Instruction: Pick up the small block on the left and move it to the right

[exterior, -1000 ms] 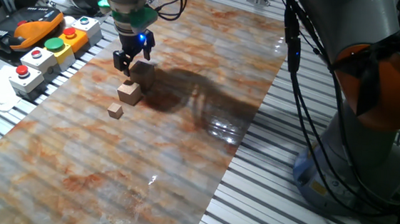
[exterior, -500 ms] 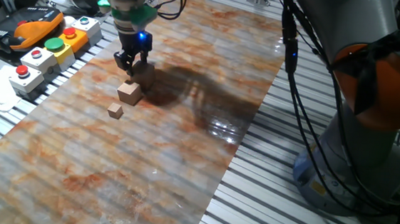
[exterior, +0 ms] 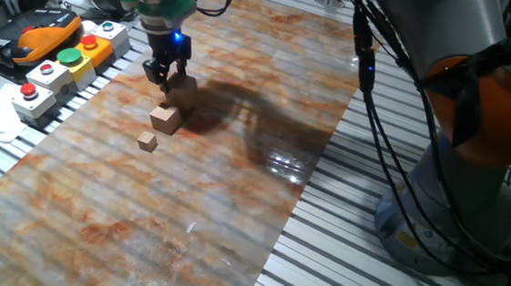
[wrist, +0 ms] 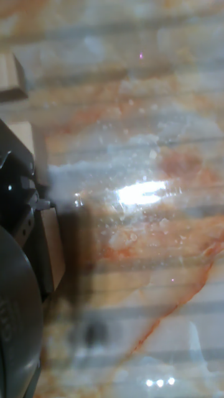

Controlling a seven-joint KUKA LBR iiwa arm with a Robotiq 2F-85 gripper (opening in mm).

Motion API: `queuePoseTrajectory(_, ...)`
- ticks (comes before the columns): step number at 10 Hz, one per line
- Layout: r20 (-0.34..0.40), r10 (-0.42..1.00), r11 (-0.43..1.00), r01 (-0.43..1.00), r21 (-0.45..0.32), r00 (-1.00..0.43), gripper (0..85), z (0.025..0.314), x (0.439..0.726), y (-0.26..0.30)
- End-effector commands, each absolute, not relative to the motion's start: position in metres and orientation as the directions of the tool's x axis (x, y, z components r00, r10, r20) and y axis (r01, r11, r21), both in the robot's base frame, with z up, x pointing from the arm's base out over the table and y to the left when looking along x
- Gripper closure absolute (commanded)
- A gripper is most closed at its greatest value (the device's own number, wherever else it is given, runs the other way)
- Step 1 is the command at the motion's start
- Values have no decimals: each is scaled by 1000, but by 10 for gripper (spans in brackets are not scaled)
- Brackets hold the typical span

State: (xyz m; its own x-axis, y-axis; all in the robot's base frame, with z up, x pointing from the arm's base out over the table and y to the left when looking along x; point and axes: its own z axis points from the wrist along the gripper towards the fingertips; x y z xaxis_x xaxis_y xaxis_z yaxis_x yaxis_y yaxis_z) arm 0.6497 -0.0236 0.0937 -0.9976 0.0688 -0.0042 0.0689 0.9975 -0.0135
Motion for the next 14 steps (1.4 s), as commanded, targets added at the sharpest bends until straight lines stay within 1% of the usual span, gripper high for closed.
queuePoseTrajectory(1, 10, 102, 995, 102, 9, -995, 850, 125, 643, -17)
queuePoseTrajectory(3, 27, 175, 982, 176, 63, -984, 850, 162, 627, -2)
queuePoseTrajectory(4, 32, 196, 978, 198, 71, -980, 850, 174, 621, 7)
queuePoseTrajectory(6, 32, 245, 966, 247, 72, -969, 850, 185, 616, 31)
queuePoseTrajectory(8, 19, 290, 951, 290, 111, -957, 850, 180, 610, 40)
queuePoseTrajectory(9, 6, 294, 951, 293, 97, -956, 850, 176, 608, 43)
queuePoseTrajectory(11, 16, 297, 950, 297, 96, -955, 850, 177, 608, 42)
queuePoseTrajectory(13, 15, 288, 955, 289, 65, -957, 850, 177, 608, 42)
queuePoseTrajectory(14, -1, 275, 960, 275, 57, -961, 850, 177, 608, 42)
